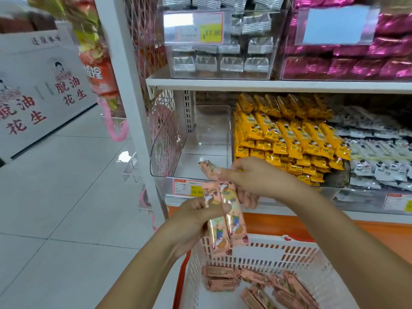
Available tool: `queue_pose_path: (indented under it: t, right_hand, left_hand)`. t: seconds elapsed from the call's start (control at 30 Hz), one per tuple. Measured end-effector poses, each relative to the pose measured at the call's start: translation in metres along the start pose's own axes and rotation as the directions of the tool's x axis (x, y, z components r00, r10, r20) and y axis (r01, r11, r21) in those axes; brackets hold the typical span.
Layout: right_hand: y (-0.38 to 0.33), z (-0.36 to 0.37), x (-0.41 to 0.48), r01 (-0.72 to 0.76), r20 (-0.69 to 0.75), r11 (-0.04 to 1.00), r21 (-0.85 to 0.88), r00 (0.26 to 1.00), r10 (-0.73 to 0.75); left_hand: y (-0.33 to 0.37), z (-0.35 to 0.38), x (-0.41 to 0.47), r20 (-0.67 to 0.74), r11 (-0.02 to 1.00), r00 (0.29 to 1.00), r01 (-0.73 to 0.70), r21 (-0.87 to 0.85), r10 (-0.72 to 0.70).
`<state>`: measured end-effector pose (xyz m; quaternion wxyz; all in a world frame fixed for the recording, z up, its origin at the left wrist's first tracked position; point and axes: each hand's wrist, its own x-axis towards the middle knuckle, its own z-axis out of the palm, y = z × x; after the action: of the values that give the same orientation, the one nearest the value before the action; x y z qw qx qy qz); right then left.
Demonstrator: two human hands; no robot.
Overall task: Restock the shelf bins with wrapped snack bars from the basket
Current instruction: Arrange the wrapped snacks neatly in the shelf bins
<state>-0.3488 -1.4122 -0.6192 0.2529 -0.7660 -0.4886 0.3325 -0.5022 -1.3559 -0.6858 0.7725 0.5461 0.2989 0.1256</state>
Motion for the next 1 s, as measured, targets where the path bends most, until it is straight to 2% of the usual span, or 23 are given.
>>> queue_pose_path:
  t: [0.07,0.3,0.43,0.5,0.6,0.7,0.73,0.77,0.8,0.87,0.9,0.93,1.0]
  right_hand:
    - [-0.002,0.002,0.001,0.088,-0.061,0.992,0.090,0.995,-0.083]
    - [0.005,0.033,-0.009,0.260,-0.148,0.962,-0.087,0.951,-0.270]
    - [0.006,0.058,-0.006,0.302,-0.286,0.887,-0.350,0.867,-0.408]
    - [0.003,0.056,-0.003,0.292,-0.309,0.844,-0.450,0.836,-0.454]
    - [-0.008,0.043,0.004,0.281,-0.236,0.775,-0.566,0.845,-0.480]
    - [-0.031,0.026,0.021,0.293,-0.158,0.691,-0.661,0.846,-0.509]
    - [-0.040,0.019,0.031,0.288,-0.140,0.665,-0.689,0.848,-0.511]
    - [-0.048,0.010,0.043,0.275,-0.121,0.631,-0.725,0.852,-0.510]
    - [-0.056,0.002,0.056,0.257,-0.099,0.591,-0.765,0.859,-0.502]
    - [-0.068,-0.011,0.087,0.225,-0.038,0.524,-0.821,0.895,-0.444]
    - [-0.071,-0.013,0.105,0.213,-0.005,0.506,-0.836,0.919,-0.395]
    - [-0.071,-0.012,0.122,0.200,0.028,0.491,-0.848,0.942,-0.335]
    - [-0.064,-0.005,0.158,0.192,0.099,0.409,-0.892,0.966,-0.239]
  left_hand:
    - [0.004,-0.006,0.001,-0.049,0.994,0.998,-0.034,-0.102,0.030]
    - [0.015,-0.008,0.007,-0.193,0.890,0.973,-0.196,-0.412,0.124]
    - [0.017,-0.006,0.010,-0.239,0.885,0.962,-0.225,-0.408,0.135]
    - [0.020,-0.011,0.009,-0.232,0.901,0.962,-0.226,-0.371,0.146]
    - [0.029,-0.019,0.011,-0.231,0.921,0.962,-0.214,-0.325,0.142]
    - [0.045,-0.023,0.018,-0.299,0.904,0.935,-0.286,-0.318,0.191]
    - [0.050,-0.025,0.020,-0.336,0.902,0.914,-0.327,-0.281,0.227]
    - [0.054,-0.029,0.023,-0.398,0.916,0.874,-0.366,-0.165,0.278]
    - [0.056,-0.036,0.027,-0.474,0.925,0.806,-0.376,0.052,0.354]
    - [0.055,-0.055,0.029,-0.571,0.812,0.600,-0.261,0.522,0.560]
    - [0.053,-0.063,0.029,-0.588,0.748,0.512,-0.178,0.640,0.626]
    - [0.049,-0.072,0.029,-0.610,0.723,0.458,-0.114,0.681,0.647]
    - [0.043,-0.087,0.033,-0.660,0.741,0.426,-0.039,0.670,0.619]
